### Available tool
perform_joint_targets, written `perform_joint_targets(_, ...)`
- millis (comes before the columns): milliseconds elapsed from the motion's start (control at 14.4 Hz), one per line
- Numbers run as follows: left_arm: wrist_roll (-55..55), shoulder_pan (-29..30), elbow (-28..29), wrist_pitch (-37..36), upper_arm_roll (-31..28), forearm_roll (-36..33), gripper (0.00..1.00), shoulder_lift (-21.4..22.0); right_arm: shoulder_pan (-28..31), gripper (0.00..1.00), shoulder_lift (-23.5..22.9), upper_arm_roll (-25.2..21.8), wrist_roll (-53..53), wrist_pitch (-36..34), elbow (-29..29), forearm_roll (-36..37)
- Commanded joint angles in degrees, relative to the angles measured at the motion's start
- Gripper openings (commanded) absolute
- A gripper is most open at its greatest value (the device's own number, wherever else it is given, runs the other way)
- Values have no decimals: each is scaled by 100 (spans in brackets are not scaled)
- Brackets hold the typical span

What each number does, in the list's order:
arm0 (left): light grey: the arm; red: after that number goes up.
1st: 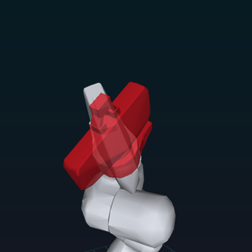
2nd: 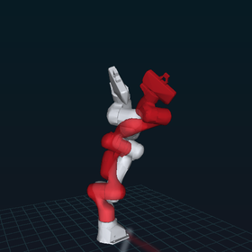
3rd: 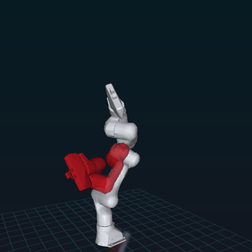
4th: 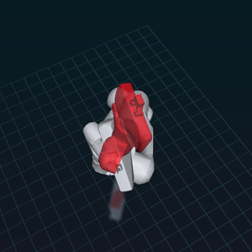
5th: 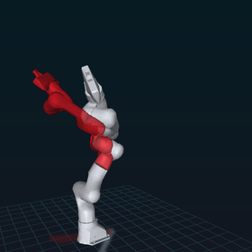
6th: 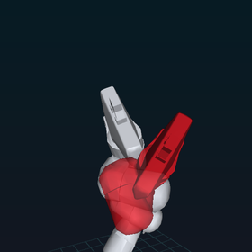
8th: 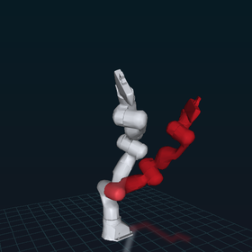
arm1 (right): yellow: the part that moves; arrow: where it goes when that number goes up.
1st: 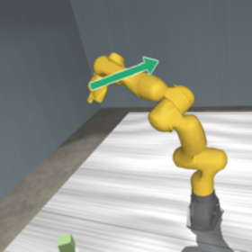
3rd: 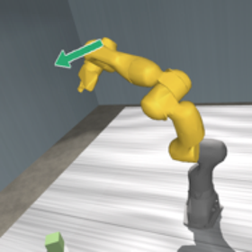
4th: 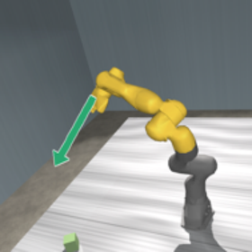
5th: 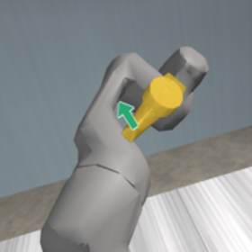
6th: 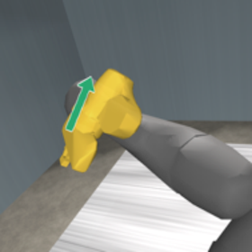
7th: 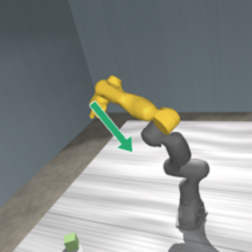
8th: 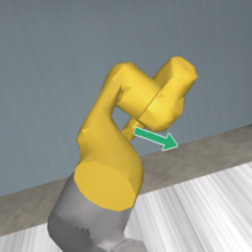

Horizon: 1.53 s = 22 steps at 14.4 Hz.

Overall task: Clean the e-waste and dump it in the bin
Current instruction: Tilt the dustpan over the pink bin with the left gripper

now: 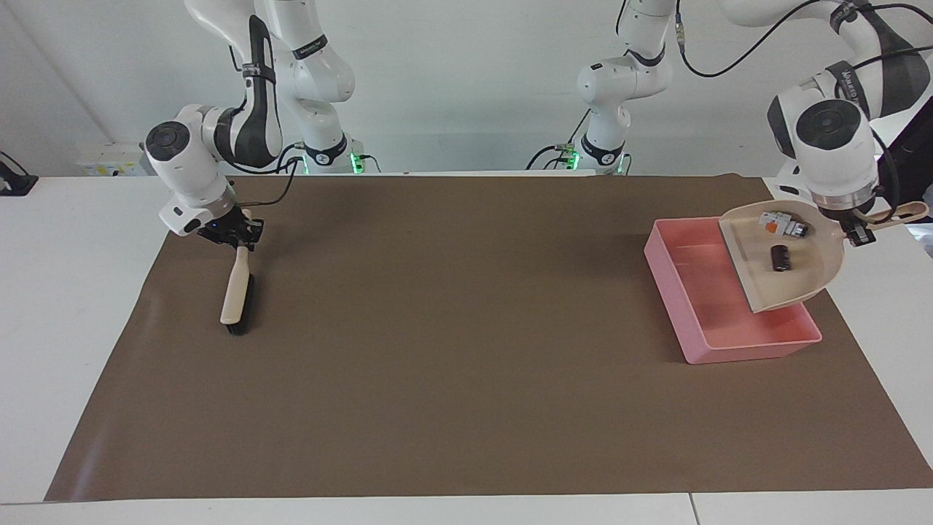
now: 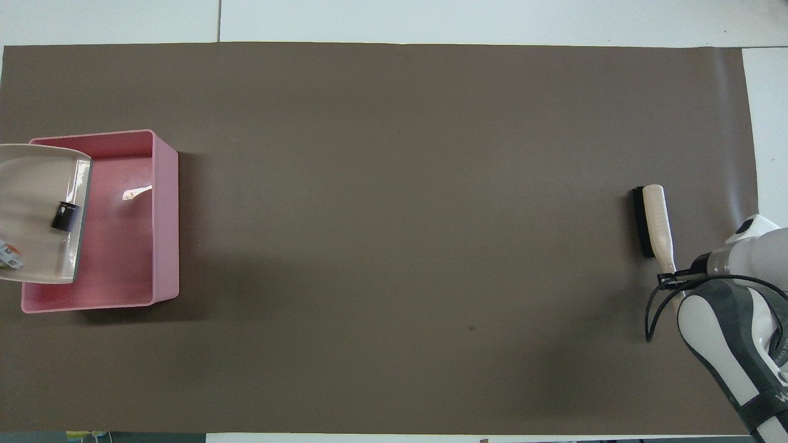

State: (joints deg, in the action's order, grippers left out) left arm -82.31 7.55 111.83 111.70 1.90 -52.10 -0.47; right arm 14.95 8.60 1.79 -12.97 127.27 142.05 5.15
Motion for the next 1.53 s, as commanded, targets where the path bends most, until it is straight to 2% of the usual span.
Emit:
perform_joint_targets(0, 609, -226, 418, -165, -58, -755, 0, 266, 96, 0, 186, 58, -214, 132, 191, -58)
perform_joint_targets(208, 664, -578, 349, -761, -40, -1283, 0, 302, 122, 0, 203, 58, -434, 210, 209, -58)
perform_joint_targets(277, 655, -657, 288, -903, -40, -1320, 0, 302, 122, 7, 203, 58, -443, 219, 209, -58)
perform_joint_targets(347, 638, -719, 104, -1105, -31, -1320, 0, 293, 114, 20, 203, 58, -435, 220, 209, -58)
perform_joint_targets(416, 620, -798, 24, -1289, -23, -1329, 0, 275, 122, 25, 195, 58, -435, 220, 209, -58)
perform_joint_targets(763, 629, -1194, 41, -1730, -14, -1619, 0, 346, 122, 26, 195, 58, -347, 237, 209, -58)
perform_joint_targets(832, 611, -1220, -29, -1783, -5, -1611, 0, 354, 122, 42, 195, 58, -347, 237, 209, -58)
perform_joint_targets(971, 585, -1229, -205, -1775, 47, -1506, 0, 407, 122, 89, 195, 58, -347, 246, 209, -58)
perform_joint_targets(1040, 524, -1282, -266, -1757, 56, -1401, 0, 416, 122, 100, 195, 67, -356, 237, 200, -58)
perform_joint_targets(1248, -108, -1361, -855, -1696, 48, -401, 0, 206, 87, 100, 107, 67, -277, -42, -158, -58)
perform_joint_targets(1456, -145, -1590, -698, -1459, 57, 434, 0, 240, -157, 100, 98, 129, 223, -955, -1185, -58)
